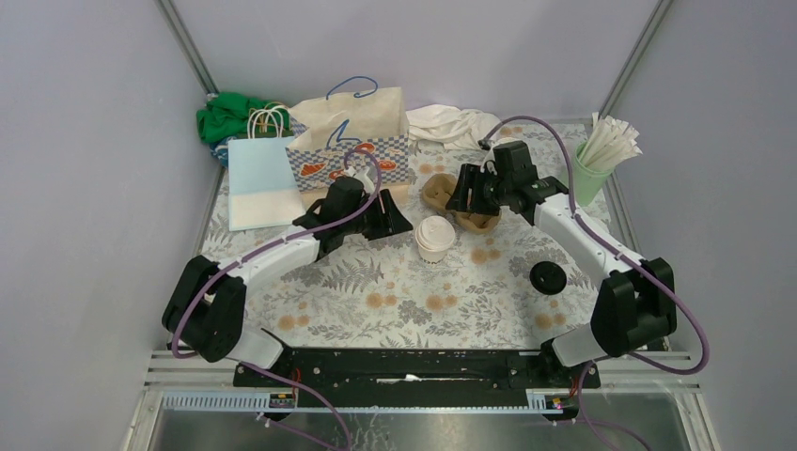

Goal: Pack the takeout coffee
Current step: Close the cup lid on the coffee cup.

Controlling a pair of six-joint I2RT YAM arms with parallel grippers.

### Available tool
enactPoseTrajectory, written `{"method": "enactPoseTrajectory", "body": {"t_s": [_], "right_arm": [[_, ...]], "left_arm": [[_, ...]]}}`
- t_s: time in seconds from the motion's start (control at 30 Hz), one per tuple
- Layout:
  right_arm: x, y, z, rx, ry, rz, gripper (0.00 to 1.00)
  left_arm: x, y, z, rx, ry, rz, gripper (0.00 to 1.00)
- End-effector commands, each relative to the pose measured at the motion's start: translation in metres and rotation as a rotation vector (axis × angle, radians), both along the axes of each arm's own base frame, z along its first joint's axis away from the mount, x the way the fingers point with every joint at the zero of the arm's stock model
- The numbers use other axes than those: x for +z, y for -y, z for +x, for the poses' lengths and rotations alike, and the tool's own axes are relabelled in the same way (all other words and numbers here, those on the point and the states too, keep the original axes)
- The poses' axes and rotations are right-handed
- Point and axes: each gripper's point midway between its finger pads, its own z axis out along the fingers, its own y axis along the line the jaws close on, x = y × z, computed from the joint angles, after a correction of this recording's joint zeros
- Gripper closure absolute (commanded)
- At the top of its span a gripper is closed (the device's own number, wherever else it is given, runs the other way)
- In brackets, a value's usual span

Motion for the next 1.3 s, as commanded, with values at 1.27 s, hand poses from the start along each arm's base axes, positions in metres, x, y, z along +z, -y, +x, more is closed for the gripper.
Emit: {"method": "enactPoseTrajectory", "body": {"t_s": [1.27], "right_arm": [[-0.041,-0.030,-0.035,0.145,-0.176,0.159,0.46]], "left_arm": [[-0.013,0.021,-0.005,-0.060,-0.089,-0.080,0.83]]}}
